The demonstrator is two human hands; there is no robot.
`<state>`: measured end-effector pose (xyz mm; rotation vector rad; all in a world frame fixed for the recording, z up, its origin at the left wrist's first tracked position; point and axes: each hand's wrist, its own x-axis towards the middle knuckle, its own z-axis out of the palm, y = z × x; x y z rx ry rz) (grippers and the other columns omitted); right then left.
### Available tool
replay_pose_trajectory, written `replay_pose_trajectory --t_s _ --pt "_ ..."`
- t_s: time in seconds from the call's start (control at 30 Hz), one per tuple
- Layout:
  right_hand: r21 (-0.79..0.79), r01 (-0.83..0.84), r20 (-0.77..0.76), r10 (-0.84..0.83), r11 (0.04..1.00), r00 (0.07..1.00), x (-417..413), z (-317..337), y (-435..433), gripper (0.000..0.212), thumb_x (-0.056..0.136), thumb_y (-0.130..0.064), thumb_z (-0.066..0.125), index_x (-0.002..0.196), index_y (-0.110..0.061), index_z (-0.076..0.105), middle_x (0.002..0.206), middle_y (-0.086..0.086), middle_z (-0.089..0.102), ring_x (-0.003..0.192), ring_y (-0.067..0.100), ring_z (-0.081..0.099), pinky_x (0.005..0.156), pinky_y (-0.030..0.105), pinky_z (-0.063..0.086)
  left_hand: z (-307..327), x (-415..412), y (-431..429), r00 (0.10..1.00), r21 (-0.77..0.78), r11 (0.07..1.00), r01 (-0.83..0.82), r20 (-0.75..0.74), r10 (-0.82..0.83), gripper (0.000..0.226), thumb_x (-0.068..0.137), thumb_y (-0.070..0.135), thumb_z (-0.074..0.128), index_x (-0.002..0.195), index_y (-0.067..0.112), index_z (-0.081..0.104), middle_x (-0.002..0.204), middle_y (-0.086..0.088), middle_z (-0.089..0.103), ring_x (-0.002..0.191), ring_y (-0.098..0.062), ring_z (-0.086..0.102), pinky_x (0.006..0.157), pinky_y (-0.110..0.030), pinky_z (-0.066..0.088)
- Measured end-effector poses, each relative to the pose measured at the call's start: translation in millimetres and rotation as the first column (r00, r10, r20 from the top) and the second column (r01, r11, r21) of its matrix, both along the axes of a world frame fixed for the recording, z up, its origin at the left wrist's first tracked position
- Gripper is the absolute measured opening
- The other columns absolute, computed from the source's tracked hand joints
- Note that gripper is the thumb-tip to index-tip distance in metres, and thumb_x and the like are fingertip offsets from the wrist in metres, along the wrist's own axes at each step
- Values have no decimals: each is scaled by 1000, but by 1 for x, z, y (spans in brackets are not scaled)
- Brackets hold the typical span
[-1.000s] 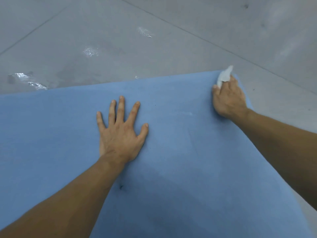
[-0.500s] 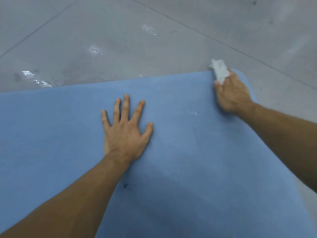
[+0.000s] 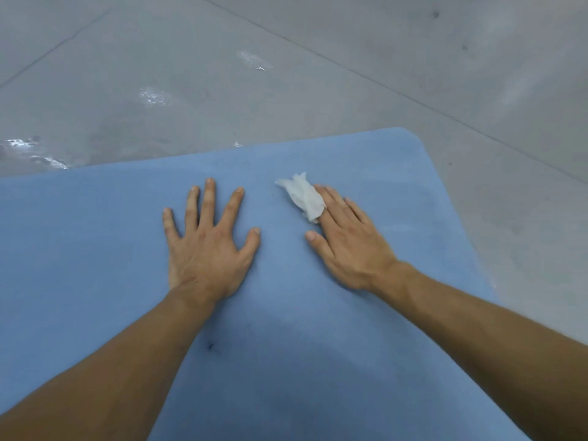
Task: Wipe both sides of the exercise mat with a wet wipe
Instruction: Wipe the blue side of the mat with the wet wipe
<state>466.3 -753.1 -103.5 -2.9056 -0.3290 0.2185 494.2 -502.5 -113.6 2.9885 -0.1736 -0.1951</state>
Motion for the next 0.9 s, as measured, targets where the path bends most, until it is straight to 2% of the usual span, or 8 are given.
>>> replay_pose_trajectory --t_s 0.1,0.2,0.3,0.43,0.57,0.7,0.8,0.9 --pt "-9 216 40 -216 976 976 -4 -5 -37 75 102 -60 12 167 -22 10 174 -5 10 159 12 5 129 35 6 -2 0 1 1000 -7 1000 1 7 -1 78 90 73 12 163 44 7 174 4 -9 159 -19 -10 125 -61 -3" --pt "31 551 54 -552 834 832 -3 -5 -97 81 97 -64 13 166 -21 14 172 1 17 158 21 15 127 41 13 -4 1 1 1000 -6 1000 1 13 -1 78 91 73 13 163 43 8 174 4 -8 159 -20 -9 125 -61 -3" --pt "78 664 36 -668 744 744 10 -5 -120 76 102 -58 23 164 -15 17 171 7 19 157 26 18 127 46 16 -4 1 1 1000 -20 1000 -5 25 5 78 91 72 15 163 43 10 174 3 -6 159 -20 -7 124 -62 -2" --pt "58 755 -46 -754 653 656 59 -3 -97 72 109 -53 26 163 -6 20 172 14 10 159 29 7 128 44 5 -2 1 0 1000 -13 1000 2 16 -2 78 91 72 14 163 43 8 174 3 -8 159 -20 -10 125 -61 -4" --pt "73 582 -14 -582 810 813 86 -3 -44 80 105 -58 23 164 -4 14 173 15 9 160 29 8 129 42 6 -1 2 1 1000 -3 1000 7 8 -7 77 92 72 12 163 44 4 173 4 -11 159 -20 -13 125 -60 -5" --pt "81 168 -13 -167 982 986 75 3 25 82 103 -59 20 165 -6 12 174 9 5 161 25 1 129 36 2 -1 2 1 1000 -18 1000 3 13 -3 77 92 72 13 163 43 5 173 4 -11 159 -20 -12 124 -61 -5" --pt "63 -23 -30 25 998 999 56 7 40 82 100 -60 17 166 -12 9 174 -1 5 160 15 -2 124 26 -2 0 2 0 1000 -7 1000 6 14 -6 78 92 73 12 163 43 4 173 4 -12 159 -21 -12 124 -61 -4" --pt "-7 25 22 -25 1000 999 58 4 5 83 97 -63 13 167 -17 12 174 -1 11 160 15 9 128 36 9 -1 2 0 1000 -15 1000 3 11 -3 77 92 73 12 163 44 4 173 4 -12 159 -21 -12 124 -61 -4"
